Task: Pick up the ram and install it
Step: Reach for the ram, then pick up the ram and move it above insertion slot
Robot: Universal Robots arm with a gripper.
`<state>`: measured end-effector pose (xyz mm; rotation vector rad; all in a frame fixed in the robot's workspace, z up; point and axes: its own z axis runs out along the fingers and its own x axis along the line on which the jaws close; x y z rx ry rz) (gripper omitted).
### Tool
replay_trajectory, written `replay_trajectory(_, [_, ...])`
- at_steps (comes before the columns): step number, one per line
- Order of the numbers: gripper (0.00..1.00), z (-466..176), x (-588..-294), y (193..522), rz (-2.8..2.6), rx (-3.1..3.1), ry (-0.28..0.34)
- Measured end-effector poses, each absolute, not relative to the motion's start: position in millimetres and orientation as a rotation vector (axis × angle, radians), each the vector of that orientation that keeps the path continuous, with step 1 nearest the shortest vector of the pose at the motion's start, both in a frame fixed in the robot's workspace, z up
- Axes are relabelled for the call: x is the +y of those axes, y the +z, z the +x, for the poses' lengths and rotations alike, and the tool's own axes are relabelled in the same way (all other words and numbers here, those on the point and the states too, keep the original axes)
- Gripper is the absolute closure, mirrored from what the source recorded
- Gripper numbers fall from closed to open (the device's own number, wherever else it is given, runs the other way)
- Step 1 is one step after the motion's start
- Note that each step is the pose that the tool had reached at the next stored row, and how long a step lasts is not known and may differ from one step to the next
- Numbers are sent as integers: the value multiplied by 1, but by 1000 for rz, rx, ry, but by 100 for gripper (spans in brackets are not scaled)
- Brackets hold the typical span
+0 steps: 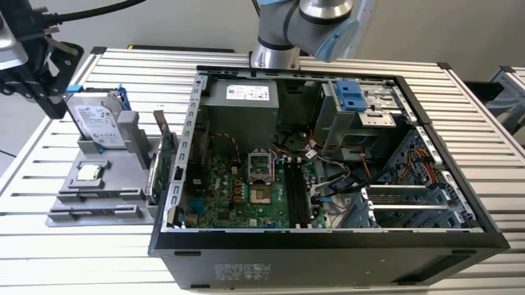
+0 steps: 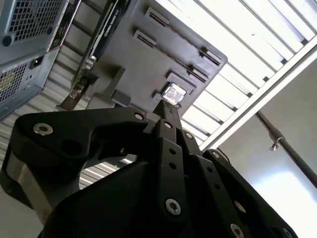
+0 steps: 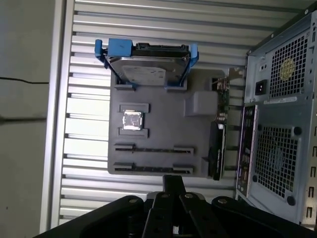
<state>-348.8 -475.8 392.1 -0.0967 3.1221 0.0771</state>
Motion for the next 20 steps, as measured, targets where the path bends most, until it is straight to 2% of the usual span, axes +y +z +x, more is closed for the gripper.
replay_trajectory(20, [100,-356,-490,392,-90,3122,77])
